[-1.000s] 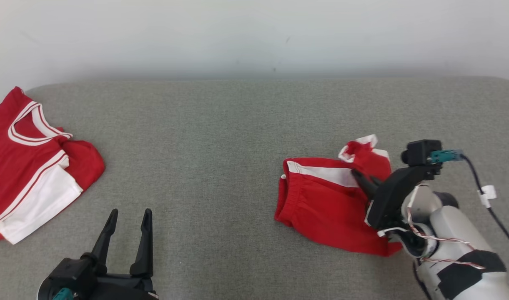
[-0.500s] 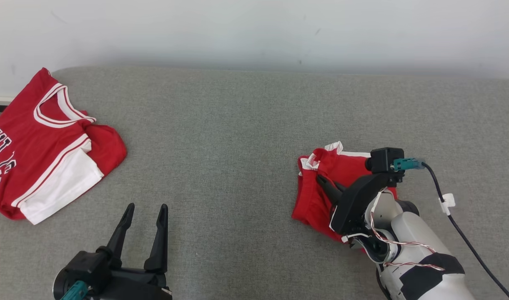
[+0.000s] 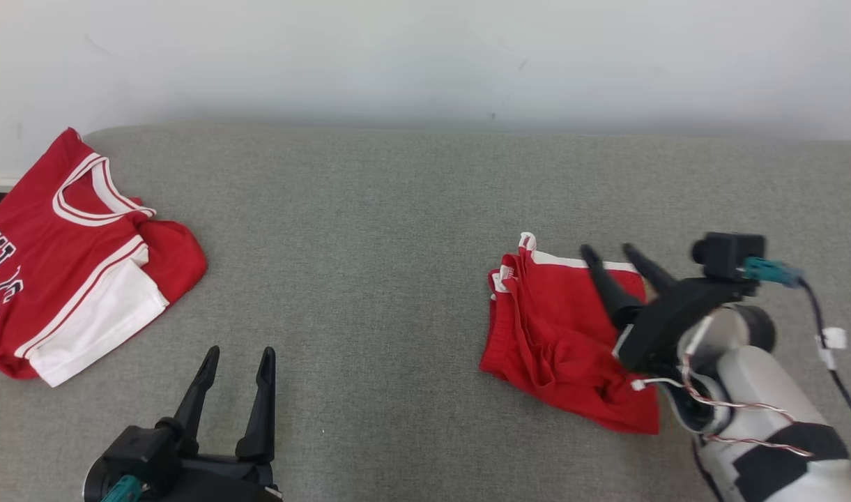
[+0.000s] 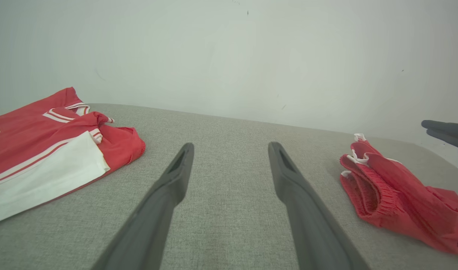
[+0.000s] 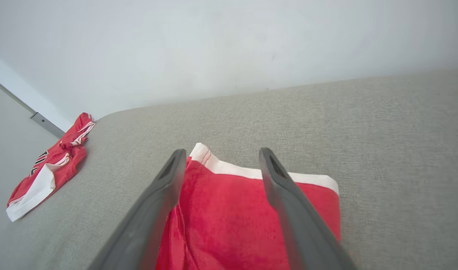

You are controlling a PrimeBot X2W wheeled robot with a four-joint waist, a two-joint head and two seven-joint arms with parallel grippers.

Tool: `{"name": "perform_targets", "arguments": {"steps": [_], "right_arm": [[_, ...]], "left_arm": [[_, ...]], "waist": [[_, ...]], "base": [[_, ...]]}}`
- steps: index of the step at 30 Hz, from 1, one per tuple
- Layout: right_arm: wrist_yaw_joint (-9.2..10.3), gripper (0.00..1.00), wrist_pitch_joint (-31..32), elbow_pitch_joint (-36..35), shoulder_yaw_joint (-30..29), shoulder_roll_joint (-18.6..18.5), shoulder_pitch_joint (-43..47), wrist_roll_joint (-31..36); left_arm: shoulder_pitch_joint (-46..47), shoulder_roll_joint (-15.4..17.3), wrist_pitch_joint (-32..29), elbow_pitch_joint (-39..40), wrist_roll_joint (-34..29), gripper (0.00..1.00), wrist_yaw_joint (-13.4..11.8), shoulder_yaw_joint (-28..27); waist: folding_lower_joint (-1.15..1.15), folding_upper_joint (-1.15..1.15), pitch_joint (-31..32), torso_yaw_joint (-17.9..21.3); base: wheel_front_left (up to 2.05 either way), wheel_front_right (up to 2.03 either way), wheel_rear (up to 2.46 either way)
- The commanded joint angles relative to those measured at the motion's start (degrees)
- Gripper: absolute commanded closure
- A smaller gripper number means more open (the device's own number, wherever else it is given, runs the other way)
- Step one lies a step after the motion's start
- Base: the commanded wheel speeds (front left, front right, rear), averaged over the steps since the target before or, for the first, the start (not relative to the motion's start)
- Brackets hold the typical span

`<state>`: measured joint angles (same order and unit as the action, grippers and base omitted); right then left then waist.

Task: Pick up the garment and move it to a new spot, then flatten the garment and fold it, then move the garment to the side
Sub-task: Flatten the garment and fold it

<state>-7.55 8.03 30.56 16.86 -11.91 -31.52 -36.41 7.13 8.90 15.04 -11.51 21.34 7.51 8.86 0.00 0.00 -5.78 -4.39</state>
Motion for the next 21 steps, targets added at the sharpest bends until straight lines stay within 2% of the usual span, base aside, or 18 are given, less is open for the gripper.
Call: {"name": "perform_targets", "arguments": {"steps": [1,5,11,12,13,14,15,21], "right_arm": [[0.13,0.00,-1.53,-1.31,-1.32,-1.47,1.49,-0.24],[0.14,0.00,-5.34,-3.68,-4.37,-3.89,4.94,1.63],[0.14,0.00,-11.06,-5.65,-8.53,-3.69,10.94,4.29],[0.14,0.20,-12.05,-5.81,-9.08,-3.11,11.97,4.54],[0.14,0.20,-12.05,-5.81,-9.08,-3.11,11.97,4.54],[0.14,0.72,-12.96,-5.87,-9.62,-2.72,12.74,4.98],[0.14,1.00,-13.82,-5.95,-9.85,-2.41,13.49,5.39],[0.14,1.00,-16.81,-3.84,-8.79,-1.29,14.08,7.66]], "left_arm": [[-0.84,-0.06,0.21,0.32,-0.13,0.00,-0.04,-0.32],[-1.36,0.23,0.21,0.68,-0.27,0.00,-0.05,-0.90],[-1.73,0.63,0.21,1.53,-0.72,0.00,-0.05,-1.61],[-1.74,0.73,0.20,1.66,-0.74,0.00,-0.05,-1.84],[-1.74,0.73,0.20,1.66,-0.74,0.00,-0.05,-1.84],[-1.73,0.78,0.21,1.77,-0.77,0.00,-0.05,-2.02],[-1.72,0.88,0.21,1.85,-0.88,0.00,-0.05,-2.17],[-0.87,1.66,0.21,2.10,-1.05,0.00,-0.05,-2.62]], "waist": [[0.00,0.00,0.23,0.55],[0.00,0.00,0.10,1.10],[0.00,0.00,-0.42,1.11],[0.00,0.00,-0.52,1.09],[0.00,0.00,-0.52,1.09],[0.00,0.00,-0.63,1.05],[0.00,0.00,-0.75,1.01],[0.00,0.00,-1.48,0.50]], "base": [[0.00,0.00,0.00],[0.00,0.00,0.00],[0.00,0.00,0.00],[0.00,0.00,0.00],[0.00,0.00,0.00],[0.00,0.00,0.00],[0.00,0.00,0.00],[0.00,0.00,0.00]]}}
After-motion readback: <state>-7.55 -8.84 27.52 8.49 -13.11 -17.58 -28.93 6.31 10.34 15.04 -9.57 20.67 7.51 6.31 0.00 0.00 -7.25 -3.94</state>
